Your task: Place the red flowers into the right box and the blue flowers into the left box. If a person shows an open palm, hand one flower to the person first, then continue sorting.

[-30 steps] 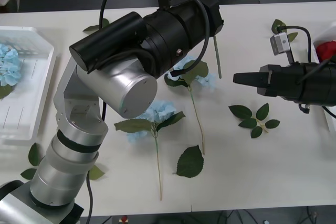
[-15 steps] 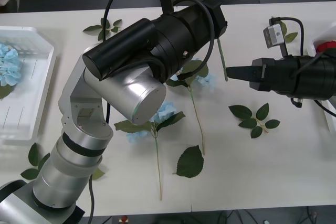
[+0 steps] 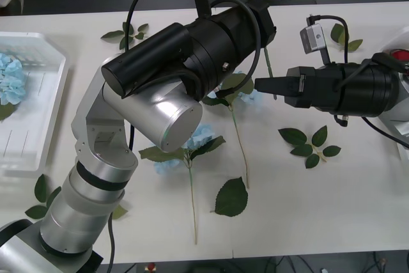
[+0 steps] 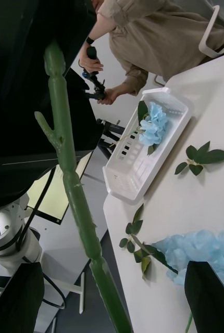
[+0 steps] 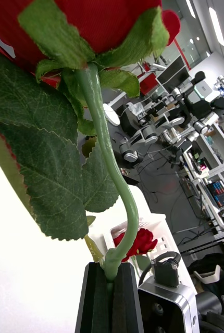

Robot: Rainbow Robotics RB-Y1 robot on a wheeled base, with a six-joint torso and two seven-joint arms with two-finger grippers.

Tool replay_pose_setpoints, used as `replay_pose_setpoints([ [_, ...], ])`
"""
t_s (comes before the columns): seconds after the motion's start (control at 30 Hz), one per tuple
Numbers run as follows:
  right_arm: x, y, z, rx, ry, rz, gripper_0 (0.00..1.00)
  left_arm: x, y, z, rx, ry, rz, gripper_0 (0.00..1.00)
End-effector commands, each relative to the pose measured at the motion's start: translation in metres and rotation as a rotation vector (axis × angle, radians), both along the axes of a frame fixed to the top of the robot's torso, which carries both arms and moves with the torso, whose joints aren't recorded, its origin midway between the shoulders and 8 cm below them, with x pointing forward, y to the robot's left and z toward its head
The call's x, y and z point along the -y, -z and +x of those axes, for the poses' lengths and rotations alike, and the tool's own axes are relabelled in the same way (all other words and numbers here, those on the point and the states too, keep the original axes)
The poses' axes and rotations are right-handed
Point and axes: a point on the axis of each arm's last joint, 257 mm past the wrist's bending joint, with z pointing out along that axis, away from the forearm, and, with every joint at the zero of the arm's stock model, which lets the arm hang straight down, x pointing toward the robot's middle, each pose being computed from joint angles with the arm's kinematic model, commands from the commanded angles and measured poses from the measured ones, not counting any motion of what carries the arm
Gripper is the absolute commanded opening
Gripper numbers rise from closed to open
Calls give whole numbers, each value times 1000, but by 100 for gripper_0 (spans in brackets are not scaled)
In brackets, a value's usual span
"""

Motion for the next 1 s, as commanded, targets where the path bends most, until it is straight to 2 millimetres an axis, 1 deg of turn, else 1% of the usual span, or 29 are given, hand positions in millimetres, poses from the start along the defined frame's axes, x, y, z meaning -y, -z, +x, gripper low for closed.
replay_pose_setpoints([
  [0.03,-30,-30,-8,37,-55,56,74,23,-32,-16,64,45,-30,0],
  [0.07,-31,-29,-7,36,-53,57,70,23,-32,-16,64,45,-30,0],
  [0.1,-33,-29,-7,36,-54,57,63,23,-32,-16,64,45,-30,0],
  [0.13,-33,-29,-7,37,-54,57,59,23,-32,-16,64,45,-30,0],
  [0.17,-34,-28,-7,35,-54,56,50,23,-32,-16,64,45,-30,0],
  [0.2,-35,-29,-7,33,-56,58,34,23,-32,-16,64,45,-30,0],
  [0.23,-37,-29,-8,31,-58,62,24,23,-32,-16,64,45,-30,0],
  [0.27,-38,-29,-8,30,-59,63,20,23,-32,-16,64,45,-30,0],
  [0.33,-39,-29,-8,29,-58,69,15,23,-32,-16,64,45,-30,0],
  [0.47,-41,-28,-7,25,-53,69,9,23,-32,-16,64,45,-30,0],
  [0.67,-41,-28,-6,25,-52,69,6,23,-32,-16,64,45,-30,0],
  [0.8,-41,-28,-6,25,-52,69,6,23,-32,-16,64,45,-30,1],
  [0.83,-41,-28,-6,26,-52,68,5,23,-32,-16,64,45,-30,42],
  [0.87,-40,-27,-6,27,-51,65,6,23,-32,-16,64,45,-30,64],
  [0.9,-40,-26,-6,27,-49,60,6,23,-32,-16,64,45,-30,100],
  [1.0,-39,-24,-5,29,-47,55,6,23,-32,-16,64,45,-30,100],
])
